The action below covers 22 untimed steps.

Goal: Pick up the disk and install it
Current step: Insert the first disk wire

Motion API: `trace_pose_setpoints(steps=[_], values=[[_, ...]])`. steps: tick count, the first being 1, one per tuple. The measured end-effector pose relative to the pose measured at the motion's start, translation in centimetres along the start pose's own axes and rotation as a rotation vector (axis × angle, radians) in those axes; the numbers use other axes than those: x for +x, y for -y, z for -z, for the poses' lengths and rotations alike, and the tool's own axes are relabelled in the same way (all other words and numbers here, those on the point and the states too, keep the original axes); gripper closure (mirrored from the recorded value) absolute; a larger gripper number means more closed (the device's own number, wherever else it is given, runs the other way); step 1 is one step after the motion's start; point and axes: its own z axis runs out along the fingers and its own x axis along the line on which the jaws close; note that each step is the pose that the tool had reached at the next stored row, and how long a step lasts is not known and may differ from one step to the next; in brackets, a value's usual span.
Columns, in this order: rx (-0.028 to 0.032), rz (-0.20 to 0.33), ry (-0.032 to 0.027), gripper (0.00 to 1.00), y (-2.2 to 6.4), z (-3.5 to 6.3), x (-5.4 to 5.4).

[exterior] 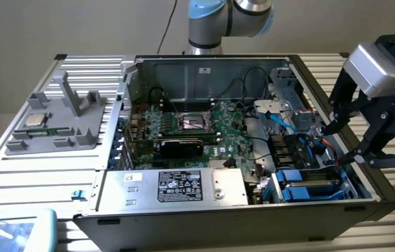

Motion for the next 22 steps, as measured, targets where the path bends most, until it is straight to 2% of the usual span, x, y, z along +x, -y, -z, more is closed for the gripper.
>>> trace_pose_setpoints(steps=[6,14,17,20,22], values=[[-0.0049,0.010,0.0002,0.47,0.21,0.13,0.7],[-0.0248,0.036,0.0017,0.47,0.37,0.10,1.1],[-0.0286,0.042,0.0022,0.47,0.47,0.11,1.3],[-0.0322,0.048,0.0038,0.47,0.59,0.08,1.5],[-0.0332,0.052,0.0081,0.47,0.68,-0.08,1.7]])
